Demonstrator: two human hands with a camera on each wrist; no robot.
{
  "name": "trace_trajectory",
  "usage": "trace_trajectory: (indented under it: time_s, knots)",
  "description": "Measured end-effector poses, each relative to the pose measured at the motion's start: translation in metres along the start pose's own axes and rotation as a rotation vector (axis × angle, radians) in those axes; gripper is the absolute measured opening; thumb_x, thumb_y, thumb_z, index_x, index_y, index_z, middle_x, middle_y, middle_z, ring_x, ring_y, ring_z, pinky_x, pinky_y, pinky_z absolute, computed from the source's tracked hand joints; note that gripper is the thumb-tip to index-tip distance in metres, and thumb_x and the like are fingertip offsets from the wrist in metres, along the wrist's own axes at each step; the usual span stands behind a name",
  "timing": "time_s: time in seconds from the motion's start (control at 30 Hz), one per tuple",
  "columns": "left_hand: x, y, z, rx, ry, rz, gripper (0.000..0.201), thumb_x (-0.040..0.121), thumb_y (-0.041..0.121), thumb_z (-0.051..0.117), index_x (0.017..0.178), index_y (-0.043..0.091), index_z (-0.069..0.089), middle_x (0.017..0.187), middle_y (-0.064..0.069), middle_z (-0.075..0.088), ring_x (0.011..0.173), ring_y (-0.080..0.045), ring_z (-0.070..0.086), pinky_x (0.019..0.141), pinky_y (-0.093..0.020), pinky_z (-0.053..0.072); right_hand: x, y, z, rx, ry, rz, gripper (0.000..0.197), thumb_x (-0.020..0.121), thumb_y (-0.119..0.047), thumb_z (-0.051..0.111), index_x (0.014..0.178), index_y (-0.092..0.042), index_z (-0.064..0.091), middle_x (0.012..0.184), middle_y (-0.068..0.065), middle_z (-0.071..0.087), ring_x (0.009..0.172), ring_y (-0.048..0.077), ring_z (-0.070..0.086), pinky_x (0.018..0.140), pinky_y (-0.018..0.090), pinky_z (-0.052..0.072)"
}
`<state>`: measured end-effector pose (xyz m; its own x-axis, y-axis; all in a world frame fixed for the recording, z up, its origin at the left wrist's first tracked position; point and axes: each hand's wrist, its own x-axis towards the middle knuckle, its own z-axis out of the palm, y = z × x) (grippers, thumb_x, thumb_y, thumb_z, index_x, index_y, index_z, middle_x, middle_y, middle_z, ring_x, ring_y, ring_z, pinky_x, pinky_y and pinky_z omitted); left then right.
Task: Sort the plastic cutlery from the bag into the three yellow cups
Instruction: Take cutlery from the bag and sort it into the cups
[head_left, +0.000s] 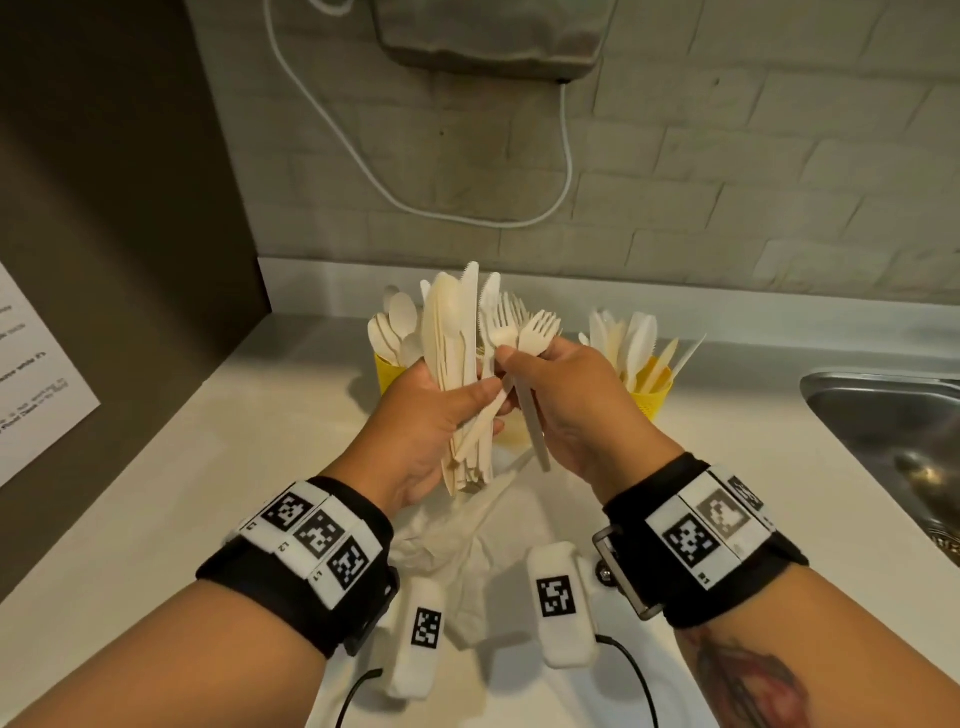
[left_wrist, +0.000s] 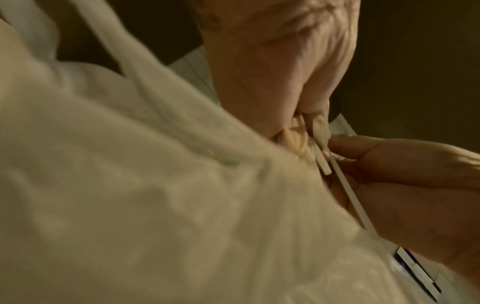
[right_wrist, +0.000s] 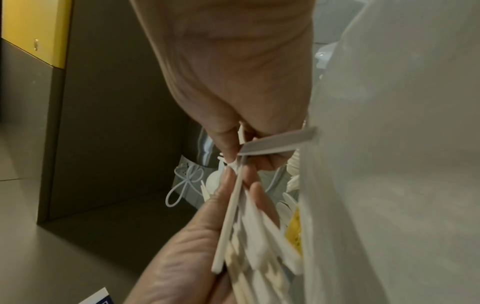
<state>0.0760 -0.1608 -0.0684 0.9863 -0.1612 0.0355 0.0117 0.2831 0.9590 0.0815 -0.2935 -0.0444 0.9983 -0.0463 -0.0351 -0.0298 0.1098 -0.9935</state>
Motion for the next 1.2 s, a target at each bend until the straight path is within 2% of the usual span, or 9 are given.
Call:
trace_trajectory:
  time_s: [0.2, 0.33, 0.47, 0.53, 0.67, 0.8, 0.93, 1.1, 1.2]
  knots:
    - [0.002, 0.001, -0.004, -0.052, 0.03, -0.03, 0.028, 0.089, 0.003, 0.065, 0.115, 0.013, 0.067, 0.092, -0.006, 0.076, 0.075, -0.015, 0.072, 0.065, -0.027, 0.058, -0.003, -0.001, 0.006, 0.119, -0.039, 0.043, 0.026, 0.1, -0.009, 0.051, 0.118, 0.008, 0.058, 0.103, 0.027, 0.064, 0.087, 0.034, 0.058, 0.088, 0.05, 0.052]
    - [0.003, -0.001, -0.004, -0.039, 0.06, -0.031, 0.027, 0.089, 0.005, 0.065, 0.115, 0.014, 0.067, 0.096, -0.009, 0.075, 0.081, -0.019, 0.072, 0.066, -0.03, 0.058, -0.003, -0.002, 0.01, 0.244, -0.012, 0.047, 0.027, 0.103, -0.014, 0.047, 0.124, 0.001, 0.053, 0.087, 0.011, 0.064, 0.077, 0.025, 0.059, 0.068, 0.042, 0.051]
    - [0.003, -0.003, -0.005, -0.028, 0.103, -0.014, 0.022, 0.092, 0.003, 0.061, 0.111, 0.014, 0.066, 0.092, -0.008, 0.074, 0.08, -0.02, 0.071, 0.067, -0.031, 0.058, 0.0, -0.005, 0.011, 0.38, 0.053, 0.023, 0.009, 0.104, -0.016, 0.044, 0.107, -0.011, 0.051, 0.069, 0.004, 0.053, 0.058, 0.015, 0.058, 0.056, 0.036, 0.054]
    - [0.004, -0.003, -0.008, -0.04, 0.149, -0.016, 0.019, 0.094, 0.003, 0.06, 0.111, 0.011, 0.063, 0.085, -0.007, 0.072, 0.073, -0.016, 0.071, 0.064, -0.028, 0.058, 0.004, -0.004, 0.008, 0.339, 0.08, -0.002, 0.005, 0.103, -0.015, 0.046, 0.101, -0.013, 0.051, 0.066, 0.002, 0.047, 0.052, 0.011, 0.049, 0.05, 0.028, 0.048]
    - [0.004, 0.0, -0.015, -0.102, 0.22, -0.035, 0.016, 0.096, 0.008, 0.059, 0.111, 0.011, 0.062, 0.075, -0.003, 0.067, 0.064, -0.012, 0.066, 0.059, -0.025, 0.056, 0.012, -0.003, -0.006, 0.291, 0.132, 0.022, 0.013, 0.098, -0.004, 0.045, 0.107, -0.007, 0.054, 0.069, 0.002, 0.047, 0.057, 0.01, 0.042, 0.056, 0.024, 0.038]
    - [0.002, 0.003, -0.02, -0.111, 0.289, -0.04, 0.01, 0.096, 0.009, 0.06, 0.102, 0.017, 0.062, 0.073, -0.002, 0.068, 0.064, -0.011, 0.066, 0.067, -0.028, 0.058, 0.031, -0.02, -0.023, 0.343, 0.18, -0.051, 0.026, 0.097, 0.006, 0.033, 0.101, -0.004, 0.057, 0.078, 0.006, 0.057, 0.067, 0.014, 0.055, 0.067, 0.024, 0.047]
    - [0.001, 0.002, -0.028, -0.145, 0.362, -0.035, 0.009, 0.096, 0.01, 0.06, 0.101, 0.017, 0.062, 0.068, 0.001, 0.07, 0.064, -0.01, 0.069, 0.067, -0.028, 0.057, 0.051, -0.05, -0.032, 0.241, 0.15, -0.267, 0.028, 0.099, 0.005, 0.038, 0.093, -0.012, 0.059, 0.098, 0.008, 0.068, 0.099, 0.021, 0.067, 0.087, 0.03, 0.053]
    - [-0.002, 0.003, -0.03, -0.16, 0.387, -0.053, 0.011, 0.096, 0.01, 0.06, 0.105, 0.016, 0.063, 0.076, -0.003, 0.069, 0.071, -0.014, 0.068, 0.072, -0.03, 0.057, 0.076, -0.047, -0.029, -0.191, 0.254, -0.372, 0.028, 0.096, -0.003, 0.048, 0.089, -0.025, 0.063, 0.094, -0.002, 0.066, 0.098, 0.016, 0.063, 0.087, 0.032, 0.051]
    - [-0.005, 0.005, -0.028, -0.139, 0.387, -0.058, 0.011, 0.096, 0.01, 0.06, 0.098, 0.02, 0.061, 0.081, -0.005, 0.068, 0.077, -0.016, 0.068, 0.077, -0.032, 0.057, 0.086, -0.02, -0.025, -0.443, 0.306, -0.353, 0.023, 0.095, -0.007, 0.051, 0.089, -0.024, 0.065, 0.091, -0.001, 0.065, 0.087, 0.018, 0.061, 0.073, 0.026, 0.046]
